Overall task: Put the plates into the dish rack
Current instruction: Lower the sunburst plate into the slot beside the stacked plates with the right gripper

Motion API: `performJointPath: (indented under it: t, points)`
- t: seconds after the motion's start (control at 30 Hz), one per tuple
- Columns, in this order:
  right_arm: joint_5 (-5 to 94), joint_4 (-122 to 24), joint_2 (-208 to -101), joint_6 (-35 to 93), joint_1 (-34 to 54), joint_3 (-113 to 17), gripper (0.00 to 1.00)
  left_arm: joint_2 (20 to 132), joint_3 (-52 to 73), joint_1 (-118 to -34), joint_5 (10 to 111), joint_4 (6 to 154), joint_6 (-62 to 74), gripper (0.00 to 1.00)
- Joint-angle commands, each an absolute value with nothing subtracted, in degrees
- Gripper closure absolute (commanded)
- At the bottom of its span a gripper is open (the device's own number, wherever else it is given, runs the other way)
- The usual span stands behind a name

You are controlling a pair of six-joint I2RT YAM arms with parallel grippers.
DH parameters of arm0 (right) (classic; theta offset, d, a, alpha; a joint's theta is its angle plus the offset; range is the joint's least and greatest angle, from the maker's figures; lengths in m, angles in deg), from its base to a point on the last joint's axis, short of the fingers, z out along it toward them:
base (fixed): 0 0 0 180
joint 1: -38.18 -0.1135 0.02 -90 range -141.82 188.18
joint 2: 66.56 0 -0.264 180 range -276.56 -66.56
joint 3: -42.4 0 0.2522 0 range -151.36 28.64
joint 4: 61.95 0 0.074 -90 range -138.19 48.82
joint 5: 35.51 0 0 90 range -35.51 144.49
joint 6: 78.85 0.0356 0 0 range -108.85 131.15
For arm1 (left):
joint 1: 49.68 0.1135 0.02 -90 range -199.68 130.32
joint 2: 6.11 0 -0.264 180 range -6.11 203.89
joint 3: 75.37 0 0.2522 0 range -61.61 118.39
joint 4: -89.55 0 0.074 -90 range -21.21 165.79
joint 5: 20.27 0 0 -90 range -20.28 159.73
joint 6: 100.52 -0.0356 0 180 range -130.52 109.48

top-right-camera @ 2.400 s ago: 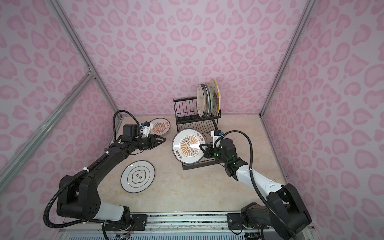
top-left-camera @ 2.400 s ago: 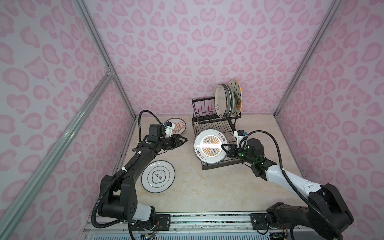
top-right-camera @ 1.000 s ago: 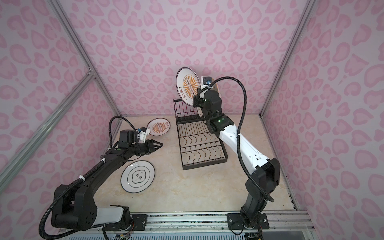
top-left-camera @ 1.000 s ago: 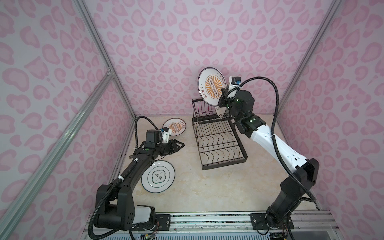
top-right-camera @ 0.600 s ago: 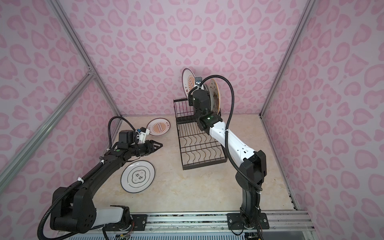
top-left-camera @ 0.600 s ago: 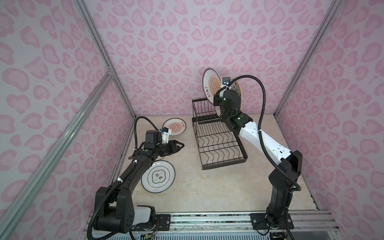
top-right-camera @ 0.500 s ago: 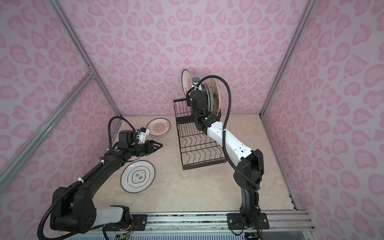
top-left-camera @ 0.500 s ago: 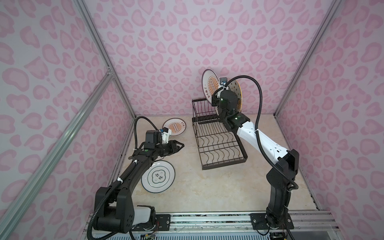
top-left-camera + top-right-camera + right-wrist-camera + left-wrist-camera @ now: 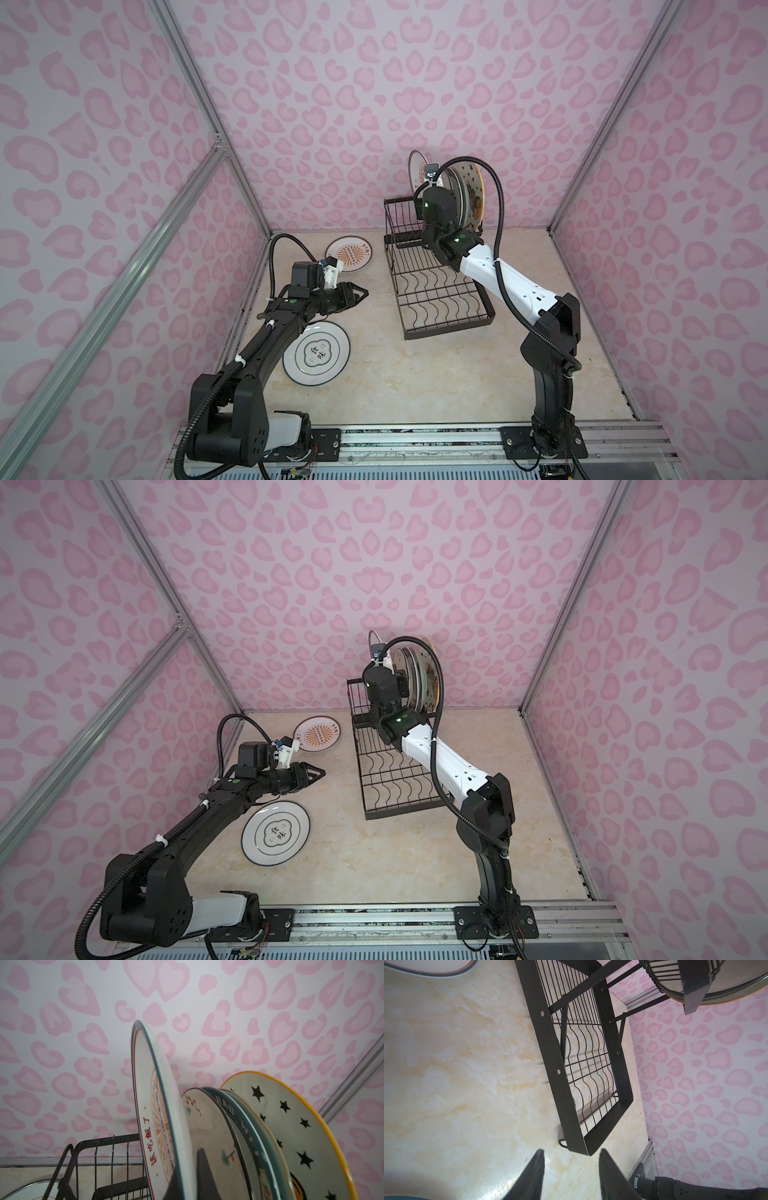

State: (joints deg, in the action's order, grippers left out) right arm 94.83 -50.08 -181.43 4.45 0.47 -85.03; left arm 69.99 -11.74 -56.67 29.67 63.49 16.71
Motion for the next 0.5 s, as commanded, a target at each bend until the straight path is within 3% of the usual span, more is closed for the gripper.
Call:
performJointPath:
  t: [0.0,0.47]
  points:
    - [97.19,-52.93,-181.94,3.8,0.52,-85.13,1.0,69.3,-12.12,-56.63,29.81,63.14,15.59,0.55]
    - [99.49,-53.02,-182.66,2.44,0.48,-84.61,1.0,69.22,-11.82,-56.63,29.87,62.71,15.24,0.55]
